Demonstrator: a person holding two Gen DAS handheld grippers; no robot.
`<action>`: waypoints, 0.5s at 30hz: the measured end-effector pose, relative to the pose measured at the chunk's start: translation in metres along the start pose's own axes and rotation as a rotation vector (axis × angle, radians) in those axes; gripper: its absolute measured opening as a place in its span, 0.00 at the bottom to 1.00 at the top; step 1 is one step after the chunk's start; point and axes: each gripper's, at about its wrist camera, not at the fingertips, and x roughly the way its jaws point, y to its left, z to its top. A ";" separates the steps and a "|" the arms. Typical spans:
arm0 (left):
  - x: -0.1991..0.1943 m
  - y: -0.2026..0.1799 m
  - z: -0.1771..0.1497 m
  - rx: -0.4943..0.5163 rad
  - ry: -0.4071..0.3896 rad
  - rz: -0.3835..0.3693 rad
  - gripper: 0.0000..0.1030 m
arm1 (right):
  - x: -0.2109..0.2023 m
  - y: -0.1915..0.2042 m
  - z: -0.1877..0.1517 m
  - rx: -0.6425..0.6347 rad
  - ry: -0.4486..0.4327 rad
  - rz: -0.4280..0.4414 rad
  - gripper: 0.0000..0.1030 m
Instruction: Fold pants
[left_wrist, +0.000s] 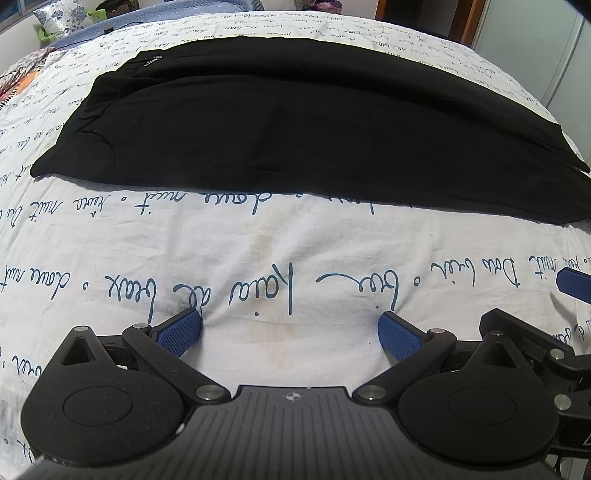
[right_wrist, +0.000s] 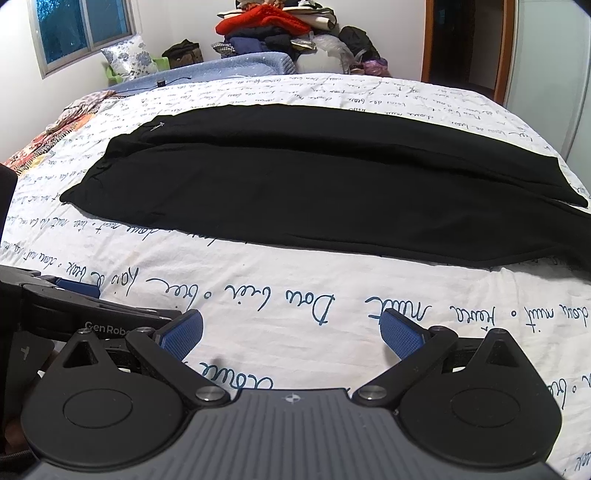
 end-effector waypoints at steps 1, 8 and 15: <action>0.000 0.001 0.000 0.001 0.000 0.000 1.00 | 0.000 0.000 0.000 -0.001 0.001 0.001 1.00; 0.001 0.001 0.001 0.000 -0.001 0.000 1.00 | 0.001 0.003 -0.001 -0.009 0.004 0.004 1.00; 0.001 0.001 0.002 0.001 -0.001 0.001 1.00 | 0.000 0.003 -0.002 -0.009 0.006 0.007 1.00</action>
